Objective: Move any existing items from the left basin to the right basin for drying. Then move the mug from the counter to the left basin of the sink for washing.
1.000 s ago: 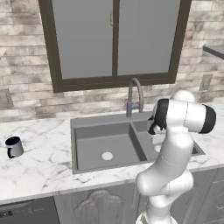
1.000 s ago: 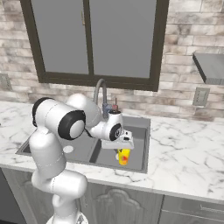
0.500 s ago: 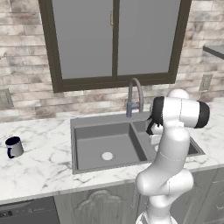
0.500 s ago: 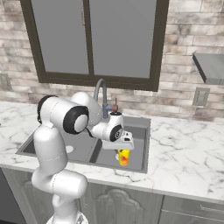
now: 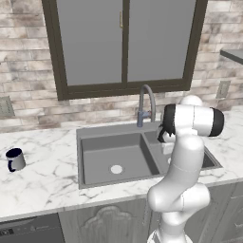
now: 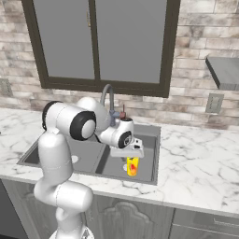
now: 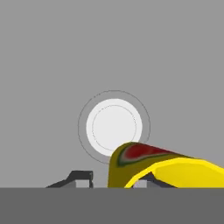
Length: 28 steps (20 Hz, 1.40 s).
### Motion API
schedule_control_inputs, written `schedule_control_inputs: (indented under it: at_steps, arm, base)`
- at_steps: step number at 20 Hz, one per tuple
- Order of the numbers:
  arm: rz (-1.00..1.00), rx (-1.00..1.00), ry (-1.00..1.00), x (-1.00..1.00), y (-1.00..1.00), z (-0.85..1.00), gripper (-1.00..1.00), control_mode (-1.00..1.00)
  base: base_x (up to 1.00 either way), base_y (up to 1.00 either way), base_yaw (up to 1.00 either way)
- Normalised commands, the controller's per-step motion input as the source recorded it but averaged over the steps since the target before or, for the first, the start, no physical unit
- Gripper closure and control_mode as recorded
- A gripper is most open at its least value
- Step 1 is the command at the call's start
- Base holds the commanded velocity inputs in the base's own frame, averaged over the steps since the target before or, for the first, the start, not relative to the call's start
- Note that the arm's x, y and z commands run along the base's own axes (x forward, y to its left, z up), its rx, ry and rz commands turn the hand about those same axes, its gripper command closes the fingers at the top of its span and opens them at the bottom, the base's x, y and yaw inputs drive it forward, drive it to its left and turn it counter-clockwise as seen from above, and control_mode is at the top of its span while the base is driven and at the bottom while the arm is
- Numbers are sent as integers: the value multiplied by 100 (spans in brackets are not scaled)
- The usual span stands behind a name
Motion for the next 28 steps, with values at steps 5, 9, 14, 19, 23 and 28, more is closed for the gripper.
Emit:
schedule_control_inputs:
  at_steps: [5, 9, 14, 19, 23, 28]
  arm:
    - [0, 0, -5, -28, -7, 15, -100, -100]
    - [0, 0, -4, -22, -1, 38, -100, -100]
    - [0, -2, -3, -4, 0, 55, -100, -100]
    - [0, -3, -5, -10, 0, 61, -100, -100]
    - [0, -3, -3, -20, 2, 59, -100, -100]
    - [-1, -4, -2, -27, 17, 55, -100, -100]
  base:
    - [0, 0, 0]
    - [0, 0, 0]
    - [0, 0, 0]
    - [0, 0, 0]
    - [0, 0, 0]
    - [0, 0, 0]
